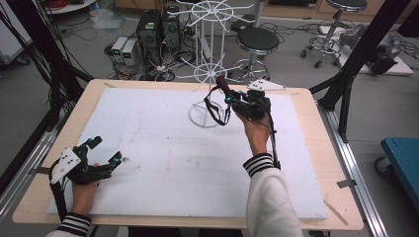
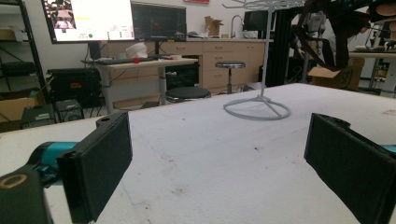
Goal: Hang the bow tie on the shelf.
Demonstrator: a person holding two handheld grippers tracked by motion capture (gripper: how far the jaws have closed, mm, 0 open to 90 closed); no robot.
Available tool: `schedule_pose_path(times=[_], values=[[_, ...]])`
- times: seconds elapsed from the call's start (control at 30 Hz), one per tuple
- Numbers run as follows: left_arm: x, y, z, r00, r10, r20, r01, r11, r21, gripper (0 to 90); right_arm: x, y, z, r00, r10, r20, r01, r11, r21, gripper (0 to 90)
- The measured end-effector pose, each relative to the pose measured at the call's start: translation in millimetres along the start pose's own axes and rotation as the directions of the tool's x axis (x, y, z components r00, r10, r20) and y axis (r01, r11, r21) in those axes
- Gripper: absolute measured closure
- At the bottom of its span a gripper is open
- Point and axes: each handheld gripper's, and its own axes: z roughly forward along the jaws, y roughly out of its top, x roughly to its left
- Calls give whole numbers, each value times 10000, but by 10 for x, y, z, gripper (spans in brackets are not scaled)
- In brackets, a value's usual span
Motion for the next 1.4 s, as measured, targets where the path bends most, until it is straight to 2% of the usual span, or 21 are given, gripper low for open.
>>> schedule_pose_path(times=[0.2, 0.37, 0.57, 0.73, 0.77, 0.8, 0.83, 0.87, 0.9, 0.93, 0.97, 1.0, 1.17, 1.27, 1.3, 1.4], values=[[-1, -1, 0, 10000, -10, 3, 10, 10000, -8, 81, -50, -80, 40, 9992, 302, 271, -312, 9989, 355, 732], [0, 0, -1, 10000, 20, 16, -20, 10000, 10, 81, -81, -151, 56, 9986, 234, 466, -272, 9962, 829, 732], [-1, 0, -1, 10000, 18, 20, -18, 10000, 6, 80, -88, -201, 56, 9983, 324, 476, -366, 9953, 895, 729], [0, 0, 0, 10000, 14, 19, -14, 10000, 4, 81, -98, -196, 41, 9987, 203, 462, -241, 9961, 851, 702], [-1, 1, -1, 10000, 19, 18, -19, 10000, 7, 81, -104, -198, 39, 9986, 229, 470, -266, 9965, 793, 555], [-2, 0, 1, 10000, 7, 10, -7, 10000, -3, 81, -104, -198, 39, 9986, 229, 470, -266, 9965, 793, 555], [-1, 0, 0, 10000, 11, 6, -11, 10000, -2, 81, -107, -200, 43, 9985, 294, 454, -328, 9965, 772, 455], [0, 0, -1, 10000, 23, 14, -23, 10000, 11, 81, -106, -211, 59, 9984, 471, 326, -497, 9952, 845, 140], [-1, 0, 0, 10000, 12, 6, -12, 10000, 3, 81, -106, -211, 59, 9984, 471, 326, -497, 9952, 845, 140], [-1, 0, 0, 10000, 14, 5, -14, 10000, 1, 81, -95, -220, 63, 9990, 388, 203, -409, 9928, 1127, 64], [-2, 0, 0, 10000, 20, 17, -20, 10000, 5, 81, -79, -226, 66, 9989, 326, 326, -364, 9915, 1246, 10], [-2, 0, -1, 10000, 24, 17, -24, 10000, 9, 80, -59, -233, 61, 9984, 244, 504, -306, 9916, 1260, 7], [-2, 1, -1, 10000, 33, 19, -33, 10000, 12, 81, -12, -274, -69, 9991, 250, 339, -277, 9963, 811, 7], [-3, 0, 1, 10000, 19, 5, -19, 10000, -8, 81, 17, -311, -181, 9992, 115, 385, -142, 9973, 723, 7], [-2, 0, 1, 10000, 24, -2, -24, 10000, 6, 81, 26, -354, -290, 9990, 107, 430, -130, 9985, 533, 7], [-3, 0, 1, 10000, 28, 7, -28, 10000, 6, 81, 22, -395, -384, 9985, 67, 541, -91, 9990, 448, 7]])
